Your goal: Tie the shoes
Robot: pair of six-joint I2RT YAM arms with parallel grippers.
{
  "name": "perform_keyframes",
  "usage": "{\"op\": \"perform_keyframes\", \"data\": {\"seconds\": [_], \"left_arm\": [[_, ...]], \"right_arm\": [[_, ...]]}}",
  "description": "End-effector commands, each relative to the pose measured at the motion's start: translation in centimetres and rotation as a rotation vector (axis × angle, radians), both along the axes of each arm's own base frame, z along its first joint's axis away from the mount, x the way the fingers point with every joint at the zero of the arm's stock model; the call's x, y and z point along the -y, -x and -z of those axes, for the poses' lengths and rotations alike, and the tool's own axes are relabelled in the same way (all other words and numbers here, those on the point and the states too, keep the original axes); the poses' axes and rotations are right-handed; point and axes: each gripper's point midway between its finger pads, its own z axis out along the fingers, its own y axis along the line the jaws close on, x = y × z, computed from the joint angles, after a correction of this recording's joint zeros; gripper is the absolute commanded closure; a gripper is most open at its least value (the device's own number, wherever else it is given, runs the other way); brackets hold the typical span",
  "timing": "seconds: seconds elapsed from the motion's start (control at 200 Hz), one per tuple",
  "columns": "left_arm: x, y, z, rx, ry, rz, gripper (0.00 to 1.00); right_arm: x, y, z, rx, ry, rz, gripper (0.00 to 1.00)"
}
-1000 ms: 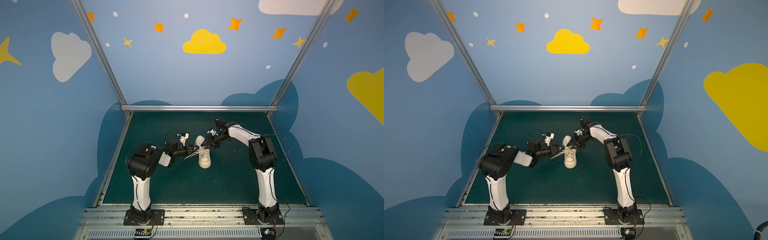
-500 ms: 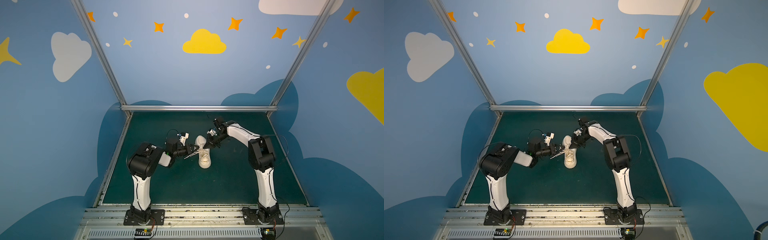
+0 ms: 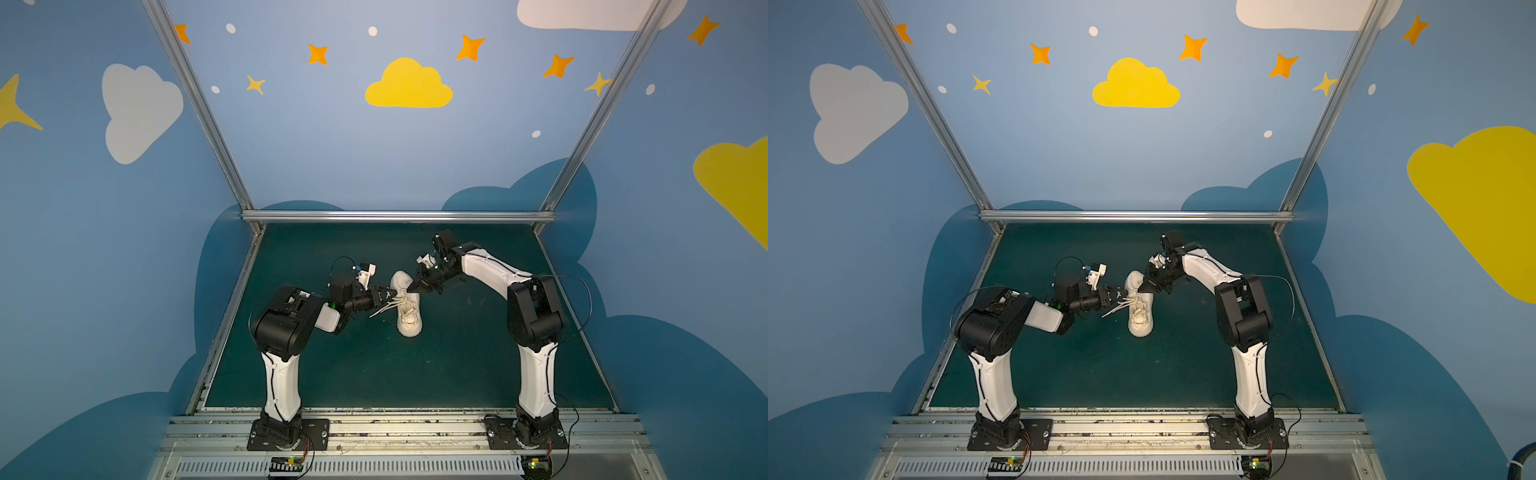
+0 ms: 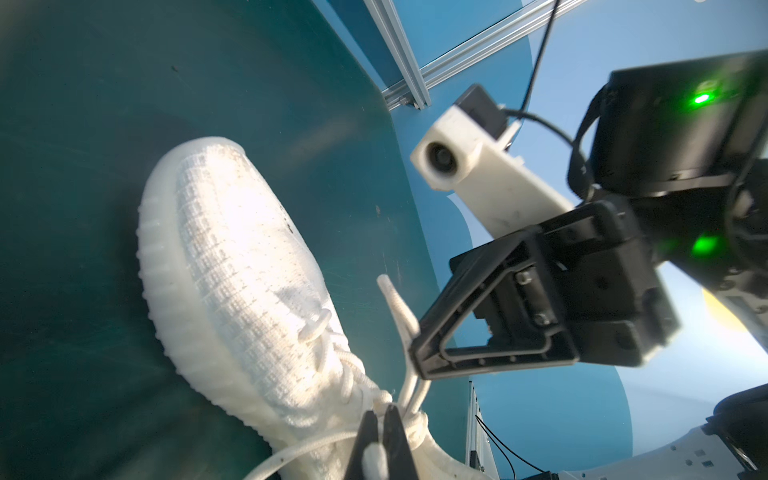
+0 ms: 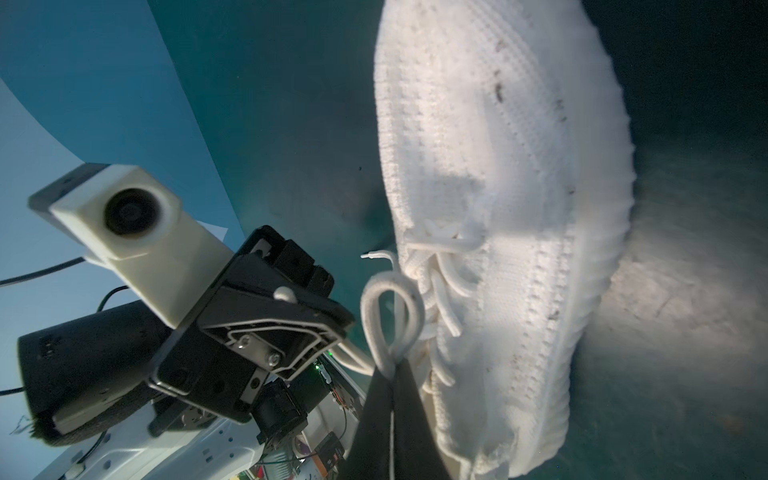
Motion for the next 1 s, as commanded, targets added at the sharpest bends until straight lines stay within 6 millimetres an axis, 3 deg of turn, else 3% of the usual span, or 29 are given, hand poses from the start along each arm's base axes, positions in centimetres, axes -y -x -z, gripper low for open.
{"op": "perform_keyframes", "data": {"seconds": [0.0, 0.716, 0.996], "left_arm": [[-0.6, 0.1, -1.1, 0.041, -0.021, -0.001, 0.97], [-2.8, -0.9, -0.1, 0.056, -0.076, -0.018, 0.97], [-3.5, -1.6, -0.8, 0.081, -0.079, -0.04, 0.97]], "right_arm": [[0.5, -0.4, -1.9, 0.039, -0.044, 0.031, 1.0], [4.6, 0.6, 0.0, 0.042, 0.028, 0.109, 1.0], [6.1, 0.7, 1.7, 0.055, 0.072, 0.212, 1.0]]}}
